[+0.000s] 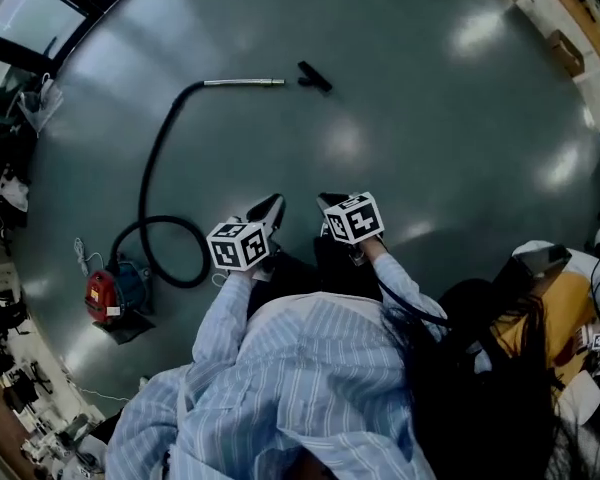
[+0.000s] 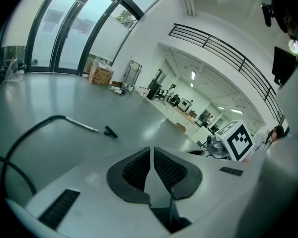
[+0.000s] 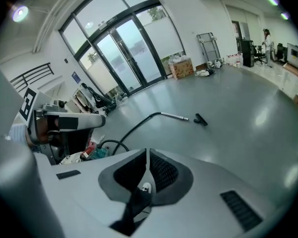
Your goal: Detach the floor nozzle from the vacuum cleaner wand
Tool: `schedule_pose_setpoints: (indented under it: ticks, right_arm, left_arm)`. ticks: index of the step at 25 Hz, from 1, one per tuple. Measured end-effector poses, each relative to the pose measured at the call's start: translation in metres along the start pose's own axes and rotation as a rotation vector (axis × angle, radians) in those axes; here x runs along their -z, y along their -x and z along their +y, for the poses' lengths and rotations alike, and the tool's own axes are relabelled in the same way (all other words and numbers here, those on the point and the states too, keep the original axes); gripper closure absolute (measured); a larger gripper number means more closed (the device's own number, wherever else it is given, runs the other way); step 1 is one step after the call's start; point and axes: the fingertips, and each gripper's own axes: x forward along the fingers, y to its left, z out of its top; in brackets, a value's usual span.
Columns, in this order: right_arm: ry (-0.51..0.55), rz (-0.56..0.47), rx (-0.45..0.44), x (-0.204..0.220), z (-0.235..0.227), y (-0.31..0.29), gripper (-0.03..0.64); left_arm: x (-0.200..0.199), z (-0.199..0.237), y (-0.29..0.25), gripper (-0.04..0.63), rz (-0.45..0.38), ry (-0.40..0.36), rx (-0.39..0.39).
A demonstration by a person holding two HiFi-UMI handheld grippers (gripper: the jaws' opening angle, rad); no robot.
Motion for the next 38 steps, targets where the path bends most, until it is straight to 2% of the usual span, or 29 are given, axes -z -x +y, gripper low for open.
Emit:
schedule_pose_setpoints:
  ticks: [4, 8, 16, 24, 31, 38]
  right_arm:
    - [0.019, 0.000, 0.007, 0.007, 0.025, -0.009, 0.589]
    - [-0.009, -0.011, 0.007, 0.015, 0.045, 0.001, 0.589]
    - [-0.034, -0.012, -0.020, 0.048, 0.133, -0.018, 0.589]
    - [-0.038, -0.029, -0.007, 0.090, 0.206, -0.032, 0.589]
    - [-0.021, -0.017, -0.003, 0.108, 0.240, -0.040, 0.589]
    - [-0.015, -0.012, 0.010, 0.108, 0.248, -0.031, 0.589]
  left_arm:
    - [0.014, 0.019, 0.025, 0.568, -0.009, -0.009, -0.015]
    - [0.020, 0.020, 0.052, 0.568, -0.038, 0.007, -0.028]
    - [0.062, 0.055, 0.137, 0.568, -0.060, 0.021, -0.031]
    - [0.107, 0.080, 0.197, 0.568, -0.046, 0.028, 0.019]
    - [0.111, 0.092, 0.221, 0.568, -0.061, 0.024, 0.047]
    - [0.109, 0.087, 0.226, 0.568, -0.072, 0.013, 0.065]
